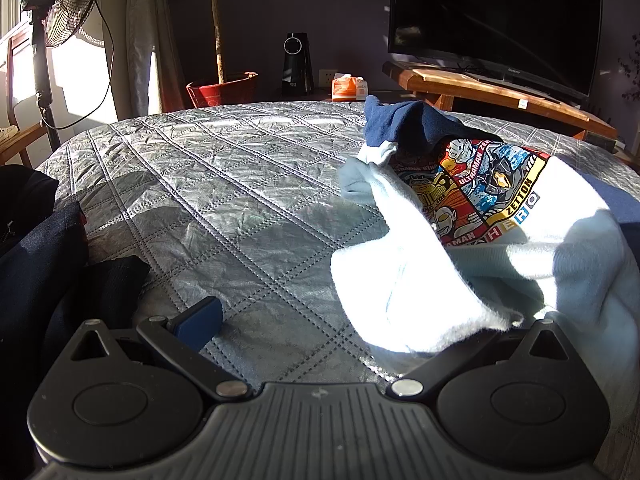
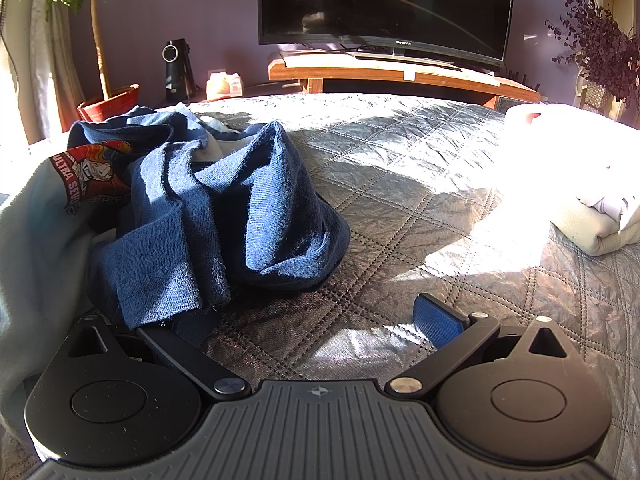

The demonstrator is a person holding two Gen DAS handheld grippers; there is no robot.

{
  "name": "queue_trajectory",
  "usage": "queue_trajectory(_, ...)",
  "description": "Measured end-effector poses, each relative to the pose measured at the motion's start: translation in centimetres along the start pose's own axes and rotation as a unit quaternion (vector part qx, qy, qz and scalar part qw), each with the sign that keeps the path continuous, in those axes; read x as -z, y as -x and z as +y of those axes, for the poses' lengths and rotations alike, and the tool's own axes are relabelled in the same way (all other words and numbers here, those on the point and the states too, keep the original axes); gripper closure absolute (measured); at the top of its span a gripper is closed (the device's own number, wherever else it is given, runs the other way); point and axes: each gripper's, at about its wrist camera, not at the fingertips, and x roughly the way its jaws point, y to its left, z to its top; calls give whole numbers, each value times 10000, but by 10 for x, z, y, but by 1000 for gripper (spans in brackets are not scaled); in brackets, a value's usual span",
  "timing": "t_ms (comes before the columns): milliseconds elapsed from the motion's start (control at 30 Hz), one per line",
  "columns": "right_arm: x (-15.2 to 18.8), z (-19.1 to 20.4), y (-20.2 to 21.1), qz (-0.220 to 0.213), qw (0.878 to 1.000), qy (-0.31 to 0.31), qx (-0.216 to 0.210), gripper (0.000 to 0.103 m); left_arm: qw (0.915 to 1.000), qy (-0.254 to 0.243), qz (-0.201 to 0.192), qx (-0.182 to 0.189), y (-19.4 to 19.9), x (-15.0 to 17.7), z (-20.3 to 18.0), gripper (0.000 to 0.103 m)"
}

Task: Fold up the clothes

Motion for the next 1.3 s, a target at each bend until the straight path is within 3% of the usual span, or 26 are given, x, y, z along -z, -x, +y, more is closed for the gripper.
queue_trajectory(400,0,0,0,0,10000,1,0,0,10000,-17,16,61,0,-1,1,1)
queue_trajectory(533,0,0,0,0,10000,6,-1,0,9985,-189,396,316,3,-7,5,1)
queue_trajectory(667,-3,-1,0,69,9999,63,-85,0,9954,322,780,453,2,-21,13,1)
queue_trajectory(767,-9,-12,6,379,9966,388,-626,0,9878,625,1240,705,-2,-39,19,1)
queue_trajectory(867,-9,-30,25,292,9980,91,-554,1,9826,789,1573,590,1,-58,32,10)
queue_trajectory(967,-17,-40,68,-488,9984,267,-77,2,9878,697,1369,255,14,-83,46,9)
queue_trajectory(1000,-22,-38,82,-728,9963,444,-97,2,9905,662,1196,135,19,-93,52,8)
queue_trajectory(1133,-26,8,111,-885,9840,1319,-812,3,9977,414,518,-157,40,-119,62,4)
queue_trajectory(1233,-29,43,133,-972,9662,1967,-1357,5,9987,287,182,-383,50,-130,62,4)
queue_trajectory(1267,-23,65,135,-939,9553,2351,-1529,11,9986,272,104,-447,52,-133,62,5)
queue_trajectory(1300,-17,80,136,-904,9470,2599,-1659,30,9986,309,50,-435,52,-135,63,5)
